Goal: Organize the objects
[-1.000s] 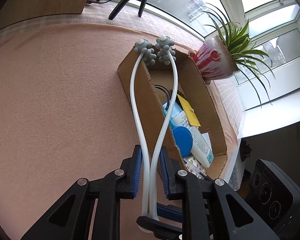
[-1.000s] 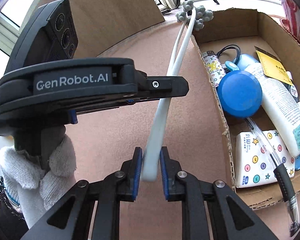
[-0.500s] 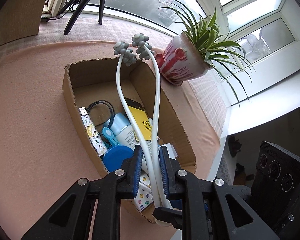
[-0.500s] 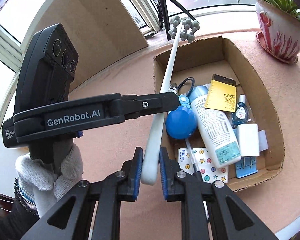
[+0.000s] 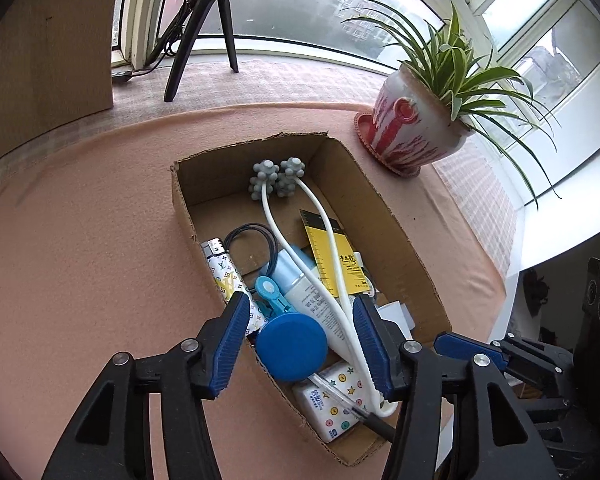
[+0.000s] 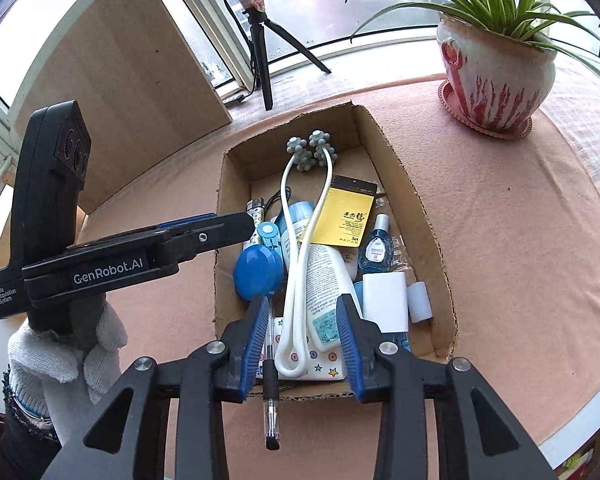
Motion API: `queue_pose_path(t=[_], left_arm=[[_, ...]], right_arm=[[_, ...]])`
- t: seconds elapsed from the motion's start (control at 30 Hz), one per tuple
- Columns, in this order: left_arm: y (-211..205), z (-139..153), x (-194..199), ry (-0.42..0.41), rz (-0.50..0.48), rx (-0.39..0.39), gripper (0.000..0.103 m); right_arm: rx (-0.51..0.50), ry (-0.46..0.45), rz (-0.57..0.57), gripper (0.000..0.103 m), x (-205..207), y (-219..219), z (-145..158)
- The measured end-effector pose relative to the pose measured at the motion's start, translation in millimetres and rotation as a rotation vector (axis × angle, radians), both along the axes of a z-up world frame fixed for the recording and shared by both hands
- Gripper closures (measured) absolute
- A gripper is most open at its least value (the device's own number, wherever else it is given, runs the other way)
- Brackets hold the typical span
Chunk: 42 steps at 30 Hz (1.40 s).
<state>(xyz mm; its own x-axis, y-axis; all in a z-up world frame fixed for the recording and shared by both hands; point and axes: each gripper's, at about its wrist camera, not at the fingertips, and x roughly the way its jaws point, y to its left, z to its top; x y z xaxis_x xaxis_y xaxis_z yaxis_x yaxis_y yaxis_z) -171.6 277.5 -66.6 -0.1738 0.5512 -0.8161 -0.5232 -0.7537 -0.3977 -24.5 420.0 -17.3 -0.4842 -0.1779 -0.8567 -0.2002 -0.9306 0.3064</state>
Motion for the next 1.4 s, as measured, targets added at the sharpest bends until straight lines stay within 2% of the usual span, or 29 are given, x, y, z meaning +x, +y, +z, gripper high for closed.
queue_pose_path(t=[0.07, 0.4, 0.53, 0.67, 0.73, 0.8, 1.03, 1.1, 1.4], left_arm=[[-11.1, 4.7, 4.1, 0.029, 0.015, -0.015, 0.036], [-73.2, 28.5, 26.2, 0.131, 0.102, -0.073, 0.035], [-101.8, 35.3, 35.0, 0.158, 0.138, -0.089, 0.027], [-129.9, 39.7, 43.5, 0.175, 0.179, -0.111, 0.026], [-144.9, 41.1, 47.9, 0.179, 0.197, -0.118, 0.023], [-160.4, 42.2, 52.6, 0.179, 0.218, -0.119, 0.021], [-212.9, 43.8, 68.7, 0.196, 0.301, -0.161, 0.014], [-227.9, 44.1, 73.3, 0.198, 0.333, -0.173, 0.012], [-290.3, 39.3, 104.4, 0.204, 0.459, -0.228, 0.007]], right_arm=[[0.014, 0.002, 0.003, 0.069, 2.5, -1.1, 0.3], [0.033, 0.022, 0.025, 0.064, -0.4, -29.0, 3.9], [0.049, 0.029, 0.048, 0.064, -3.7, -46.7, 6.1], [0.054, 0.041, 0.075, 0.064, -6.4, -66.8, 9.4], [0.063, 0.048, 0.089, 0.061, -7.4, -78.2, 11.2], [0.069, 0.058, 0.104, 0.053, -7.9, -90.0, 13.3], [0.109, 0.077, 0.163, 0.05, -9.2, -134.6, 17.1], [0.133, 0.087, 0.177, 0.039, -8.4, -148.4, 18.1], [0.222, 0.144, 0.206, 0.034, -3.1, -201.6, 20.2]])
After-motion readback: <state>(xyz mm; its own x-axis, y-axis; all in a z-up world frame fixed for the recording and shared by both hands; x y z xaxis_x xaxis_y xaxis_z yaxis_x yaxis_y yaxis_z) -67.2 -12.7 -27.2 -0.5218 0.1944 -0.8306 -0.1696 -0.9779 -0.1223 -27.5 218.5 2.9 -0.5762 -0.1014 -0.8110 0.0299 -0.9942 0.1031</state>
